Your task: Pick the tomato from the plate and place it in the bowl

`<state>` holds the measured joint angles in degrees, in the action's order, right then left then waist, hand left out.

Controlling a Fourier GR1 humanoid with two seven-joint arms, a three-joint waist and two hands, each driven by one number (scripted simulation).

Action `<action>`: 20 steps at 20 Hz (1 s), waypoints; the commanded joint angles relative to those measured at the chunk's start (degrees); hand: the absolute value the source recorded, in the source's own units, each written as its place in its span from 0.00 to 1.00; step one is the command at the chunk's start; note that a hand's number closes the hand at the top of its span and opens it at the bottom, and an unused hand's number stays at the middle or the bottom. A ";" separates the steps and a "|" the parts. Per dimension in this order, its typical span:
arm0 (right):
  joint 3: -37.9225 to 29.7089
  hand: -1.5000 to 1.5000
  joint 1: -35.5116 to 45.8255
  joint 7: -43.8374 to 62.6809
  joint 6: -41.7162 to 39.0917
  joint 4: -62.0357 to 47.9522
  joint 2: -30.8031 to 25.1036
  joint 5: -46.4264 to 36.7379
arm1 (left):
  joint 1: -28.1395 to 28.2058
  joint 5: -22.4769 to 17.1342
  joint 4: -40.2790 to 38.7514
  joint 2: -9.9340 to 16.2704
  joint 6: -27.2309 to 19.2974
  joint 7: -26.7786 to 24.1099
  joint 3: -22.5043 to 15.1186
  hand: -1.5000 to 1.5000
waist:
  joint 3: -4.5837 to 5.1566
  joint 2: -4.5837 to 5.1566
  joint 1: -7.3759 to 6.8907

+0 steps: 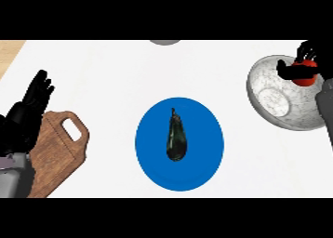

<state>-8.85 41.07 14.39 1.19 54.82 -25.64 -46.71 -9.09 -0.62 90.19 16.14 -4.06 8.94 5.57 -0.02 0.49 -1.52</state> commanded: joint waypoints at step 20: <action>-32.05 0.00 2.23 -26.15 -12.60 -21.86 -10.05 35.17 | 0.66 -0.59 -1.04 0.61 1.60 -1.28 2.39 0.50 | -0.05 -0.34 1.35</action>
<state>-36.32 45.41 -9.86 -5.52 35.07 -31.01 -16.96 -8.87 -0.07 88.88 16.16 -3.88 8.05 7.17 -0.11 0.17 -0.13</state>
